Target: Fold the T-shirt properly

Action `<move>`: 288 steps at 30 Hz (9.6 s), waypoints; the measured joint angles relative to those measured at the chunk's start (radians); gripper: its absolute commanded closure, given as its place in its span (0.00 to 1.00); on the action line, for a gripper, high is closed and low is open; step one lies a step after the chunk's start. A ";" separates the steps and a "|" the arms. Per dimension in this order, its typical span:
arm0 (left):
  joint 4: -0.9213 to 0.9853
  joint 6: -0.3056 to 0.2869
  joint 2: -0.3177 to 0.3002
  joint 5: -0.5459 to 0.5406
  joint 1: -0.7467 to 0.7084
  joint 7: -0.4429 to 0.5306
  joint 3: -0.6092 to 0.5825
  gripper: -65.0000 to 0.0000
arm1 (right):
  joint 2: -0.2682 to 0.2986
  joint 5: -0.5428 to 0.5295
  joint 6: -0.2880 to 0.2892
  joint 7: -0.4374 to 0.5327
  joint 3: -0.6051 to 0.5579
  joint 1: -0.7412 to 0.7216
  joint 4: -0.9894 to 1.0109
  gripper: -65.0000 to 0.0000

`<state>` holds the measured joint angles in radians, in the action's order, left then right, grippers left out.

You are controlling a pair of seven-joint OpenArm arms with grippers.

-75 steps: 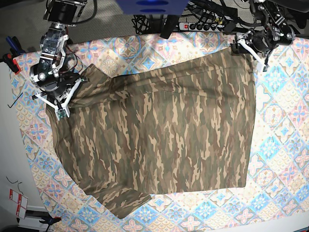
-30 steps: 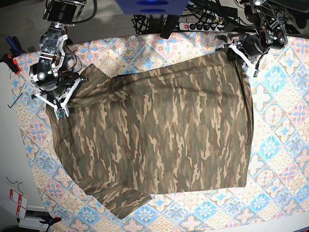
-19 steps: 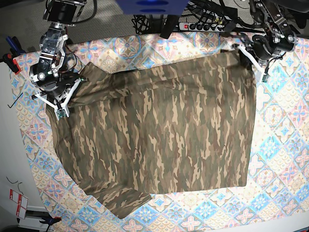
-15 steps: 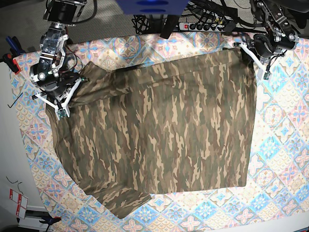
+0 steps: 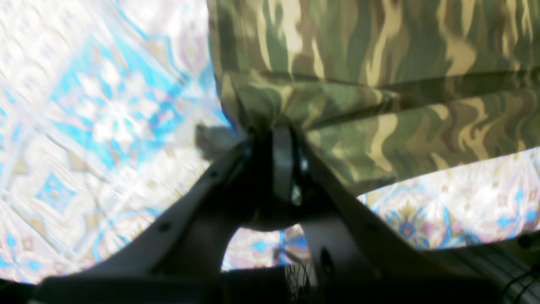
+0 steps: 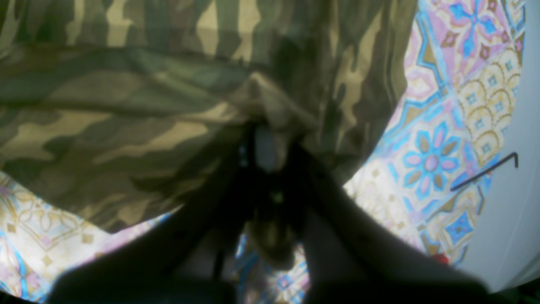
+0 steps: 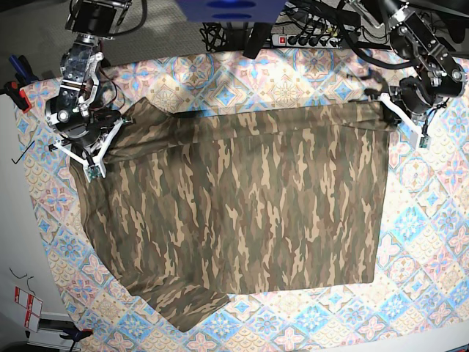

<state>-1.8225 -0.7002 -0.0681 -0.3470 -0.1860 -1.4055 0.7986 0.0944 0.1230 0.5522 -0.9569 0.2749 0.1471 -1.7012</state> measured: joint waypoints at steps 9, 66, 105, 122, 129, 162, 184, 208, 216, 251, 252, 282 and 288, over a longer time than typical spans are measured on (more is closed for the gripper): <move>0.098 0.000 0.002 0.113 0.101 -0.001 -0.003 0.94 | 0.000 0.000 0.000 0.000 0.000 -0.001 0.000 1.00; 0.120 0.000 -0.017 0.359 0.148 0.000 -0.119 0.50 | 0.003 0.004 -0.001 -0.024 0.000 -0.171 0.172 1.00; 0.308 0.004 -0.014 0.237 0.076 0.211 -0.026 0.50 | 0.008 0.004 0.000 -0.027 0.000 -0.168 0.172 1.00; 0.435 0.004 -0.016 0.037 0.085 0.294 0.048 0.50 | 0.006 0.003 0.000 -0.026 -0.039 -0.167 0.172 1.00; 0.467 0.004 -0.024 0.032 0.087 0.366 0.047 0.50 | 0.008 0.006 -0.004 -0.029 -0.039 -0.166 0.171 1.00; 0.306 0.005 -0.014 0.031 0.104 0.364 0.105 0.87 | 0.008 0.005 -0.004 -0.027 -0.040 -0.166 0.171 1.00; 0.282 0.005 -0.018 0.041 0.126 0.243 0.105 0.71 | 0.008 0.005 -0.004 -0.027 -0.040 -0.166 0.171 1.00; 0.386 0.005 -0.016 0.051 0.147 0.321 0.105 0.53 | 0.008 0.005 -0.004 -0.027 -0.040 -0.146 0.171 1.00; 0.386 0.007 -0.018 0.097 0.158 0.333 0.101 0.53 | 0.008 0.005 -0.004 -0.027 -0.040 -0.146 0.171 1.00; 0.586 0.008 -0.065 0.101 0.222 0.430 -0.009 0.84 | 0.008 0.005 -0.004 -0.027 -0.041 -0.141 0.163 1.00; 0.586 0.008 -0.066 0.101 0.222 0.430 -0.009 0.84 | 0.008 0.004 -0.004 -0.027 -0.042 -0.141 0.163 1.00; 0.582 0.005 -0.117 0.109 0.344 0.309 0.055 0.87 | 0.008 0.003 -0.004 -0.023 -0.033 -0.191 0.211 1.00; 0.582 0.005 -0.114 0.143 0.365 0.309 0.055 0.87 | 0.008 0.007 -0.005 -0.028 -0.032 -0.251 0.329 1.00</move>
<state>-1.2407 -0.6956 -0.1825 -0.2039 0.1795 -1.0969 0.8532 0.1028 0.1303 0.5476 -0.9852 0.2424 -0.1040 -1.3724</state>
